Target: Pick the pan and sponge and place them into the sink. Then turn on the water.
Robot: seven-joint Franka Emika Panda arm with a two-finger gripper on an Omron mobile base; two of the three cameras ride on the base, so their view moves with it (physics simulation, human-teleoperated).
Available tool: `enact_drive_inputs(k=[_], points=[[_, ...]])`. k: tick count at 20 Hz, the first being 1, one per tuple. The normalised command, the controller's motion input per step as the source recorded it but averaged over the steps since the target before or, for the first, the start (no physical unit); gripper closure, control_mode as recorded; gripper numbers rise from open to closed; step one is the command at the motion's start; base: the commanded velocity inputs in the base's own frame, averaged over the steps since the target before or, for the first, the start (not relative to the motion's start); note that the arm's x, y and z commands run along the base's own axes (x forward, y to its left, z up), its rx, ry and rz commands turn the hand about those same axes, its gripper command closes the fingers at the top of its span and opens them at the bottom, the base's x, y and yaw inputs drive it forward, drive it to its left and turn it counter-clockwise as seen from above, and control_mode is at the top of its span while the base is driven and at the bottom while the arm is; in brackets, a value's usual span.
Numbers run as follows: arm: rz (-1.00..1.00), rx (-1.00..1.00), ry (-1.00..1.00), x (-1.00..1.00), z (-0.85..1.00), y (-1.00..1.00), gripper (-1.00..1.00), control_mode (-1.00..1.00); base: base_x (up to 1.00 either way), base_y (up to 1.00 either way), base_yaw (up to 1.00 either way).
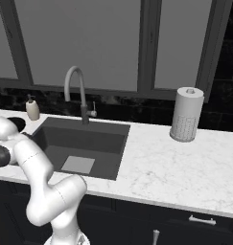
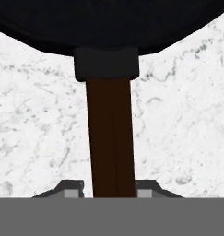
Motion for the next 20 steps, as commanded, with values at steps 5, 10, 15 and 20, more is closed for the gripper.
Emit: enact_drive_inputs(k=[5,10,15,20], points=[[0.01,0.0,0.0,-0.12,-0.02,0.0,1.0,-1.0,0.0,0.0,0.0],[0.18,0.0,-0.12,-0.49,0.22,0.01,1.0,-1.0,0.0,0.0,0.0],[0.19,0.0,-0.22,-0.44,0.86,-0.27,1.0,-1.0,0.0,0.0,0.0],[0.14,0.11,-0.13,-0.52,0.99,-0.56,1.0,-1.0,0.0,0.0,0.0]])
